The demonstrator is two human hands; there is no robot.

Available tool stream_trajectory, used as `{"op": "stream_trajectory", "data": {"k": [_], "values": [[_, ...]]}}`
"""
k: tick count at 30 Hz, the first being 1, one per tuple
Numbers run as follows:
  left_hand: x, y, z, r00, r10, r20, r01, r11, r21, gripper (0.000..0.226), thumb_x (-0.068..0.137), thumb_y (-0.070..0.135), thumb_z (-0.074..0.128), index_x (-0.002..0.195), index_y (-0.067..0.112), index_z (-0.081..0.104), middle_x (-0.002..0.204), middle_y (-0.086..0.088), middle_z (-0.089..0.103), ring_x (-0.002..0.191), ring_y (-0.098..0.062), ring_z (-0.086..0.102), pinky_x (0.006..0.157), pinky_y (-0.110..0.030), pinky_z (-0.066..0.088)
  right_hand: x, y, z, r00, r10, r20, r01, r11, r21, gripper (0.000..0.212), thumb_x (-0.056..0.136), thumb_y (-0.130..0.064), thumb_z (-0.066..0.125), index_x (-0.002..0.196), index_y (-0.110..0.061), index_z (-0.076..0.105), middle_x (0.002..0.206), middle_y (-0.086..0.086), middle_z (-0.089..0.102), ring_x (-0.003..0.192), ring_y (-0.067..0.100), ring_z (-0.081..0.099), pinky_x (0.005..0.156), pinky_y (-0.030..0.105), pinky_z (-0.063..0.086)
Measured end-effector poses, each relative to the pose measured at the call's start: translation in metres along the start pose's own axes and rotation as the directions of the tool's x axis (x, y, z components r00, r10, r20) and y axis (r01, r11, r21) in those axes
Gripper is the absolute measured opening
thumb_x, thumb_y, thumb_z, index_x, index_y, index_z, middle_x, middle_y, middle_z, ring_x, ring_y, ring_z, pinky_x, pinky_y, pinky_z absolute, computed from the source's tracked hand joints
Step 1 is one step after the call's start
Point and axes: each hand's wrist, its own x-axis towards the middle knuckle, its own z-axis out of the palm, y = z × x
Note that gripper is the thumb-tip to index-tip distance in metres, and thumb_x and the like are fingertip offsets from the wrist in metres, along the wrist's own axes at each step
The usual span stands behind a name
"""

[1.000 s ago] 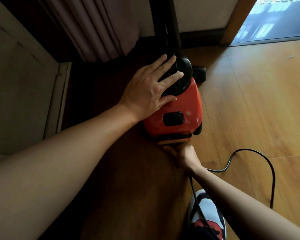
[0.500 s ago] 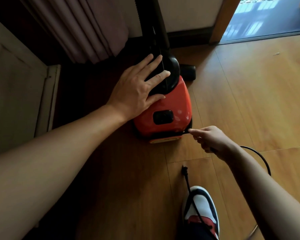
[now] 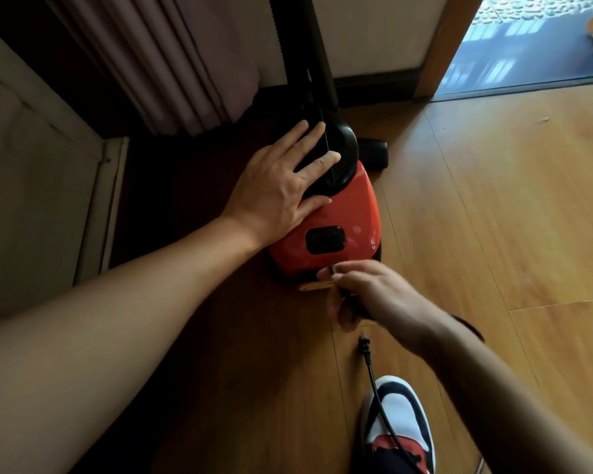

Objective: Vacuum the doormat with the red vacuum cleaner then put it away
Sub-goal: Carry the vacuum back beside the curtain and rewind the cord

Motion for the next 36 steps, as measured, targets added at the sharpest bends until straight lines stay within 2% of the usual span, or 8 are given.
{"op": "stream_trajectory", "data": {"k": [7,12,16,21,24,30,33,36], "values": [[0.001,-0.002,-0.001,1.000,0.014,0.011,-0.015,1.000,0.019,0.062,0.090,0.047,0.062,0.145,0.023,0.049,0.159,-0.012,0.033,0.149,-0.030,0.027,0.112,-0.045,0.038,0.045,0.035,0.071,0.978,-0.134,-0.159,0.098,0.972,-0.213,0.027,0.108,-0.027,0.042,0.092,-0.010,0.056,0.073,0.006,0.066,0.056,0.025,0.066,0.057,0.048,0.058],[0.001,0.000,-0.001,1.000,0.007,0.023,-0.007,0.999,0.034,0.062,0.091,0.047,0.062,0.147,0.023,0.047,0.160,-0.012,0.032,0.149,-0.029,0.026,0.112,-0.046,0.038,0.069,0.054,0.091,0.981,0.012,-0.195,0.000,0.998,0.063,0.034,0.109,-0.030,0.041,0.092,-0.009,0.061,0.073,0.007,0.066,0.051,0.020,0.066,0.047,0.028,0.052],[0.000,-0.001,0.000,1.000,0.005,0.028,-0.006,1.000,0.031,0.063,0.092,0.048,0.060,0.148,0.024,0.045,0.161,-0.011,0.030,0.150,-0.029,0.024,0.113,-0.046,0.037,0.089,0.076,0.094,0.985,0.001,-0.174,-0.009,0.999,-0.045,0.042,0.108,-0.042,0.041,0.092,-0.012,0.065,0.071,0.003,0.071,0.053,0.018,0.069,0.051,0.028,0.054],[-0.001,-0.002,0.001,1.000,0.013,0.024,-0.013,1.000,0.012,0.063,0.091,0.048,0.061,0.147,0.024,0.046,0.160,-0.011,0.031,0.150,-0.029,0.025,0.113,-0.046,0.037,0.107,0.103,0.063,0.981,0.061,-0.185,-0.091,0.983,-0.157,0.047,0.100,-0.052,0.053,0.079,-0.012,0.069,0.059,0.001,0.068,0.048,0.020,0.066,0.046,0.029,0.050],[-0.001,-0.005,0.002,1.000,0.017,0.013,-0.017,1.000,0.004,0.062,0.091,0.048,0.061,0.147,0.024,0.046,0.160,-0.011,0.032,0.149,-0.029,0.025,0.112,-0.046,0.038,0.111,0.113,0.044,0.985,-0.027,-0.168,-0.037,0.930,-0.366,0.043,0.099,-0.053,0.055,0.071,-0.023,0.067,0.058,0.001,0.069,0.055,0.018,0.068,0.058,0.036,0.055],[0.000,-0.007,0.002,0.999,0.035,0.009,-0.035,0.999,-0.011,0.061,0.092,0.049,0.060,0.146,0.024,0.046,0.160,-0.010,0.032,0.149,-0.029,0.026,0.112,-0.045,0.036,0.109,0.129,0.010,0.987,-0.076,-0.139,0.013,0.914,-0.405,0.029,0.099,-0.046,0.060,0.092,-0.020,0.071,0.079,0.002,0.074,0.065,0.007,0.066,0.063,0.030,0.053],[0.000,-0.008,0.001,0.999,0.036,0.001,-0.036,0.999,-0.024,0.061,0.092,0.048,0.060,0.146,0.024,0.047,0.159,-0.010,0.033,0.149,-0.029,0.026,0.111,-0.044,0.035,0.099,0.127,-0.017,0.979,-0.068,-0.194,-0.025,0.896,-0.443,0.010,0.101,-0.036,0.061,0.096,-0.027,0.062,0.081,-0.015,0.062,0.063,-0.002,0.058,0.053,0.011,0.046],[-0.001,-0.008,0.002,1.000,0.031,0.002,-0.031,0.999,-0.031,0.061,0.092,0.049,0.058,0.146,0.024,0.047,0.160,-0.010,0.032,0.149,-0.028,0.025,0.112,-0.045,0.035,0.093,0.128,-0.049,0.948,0.064,-0.313,-0.194,0.893,-0.406,0.033,0.103,-0.035,0.058,0.076,-0.016,0.062,0.066,-0.003,0.060,0.048,0.007,0.054,0.041,0.019,0.042]]}}
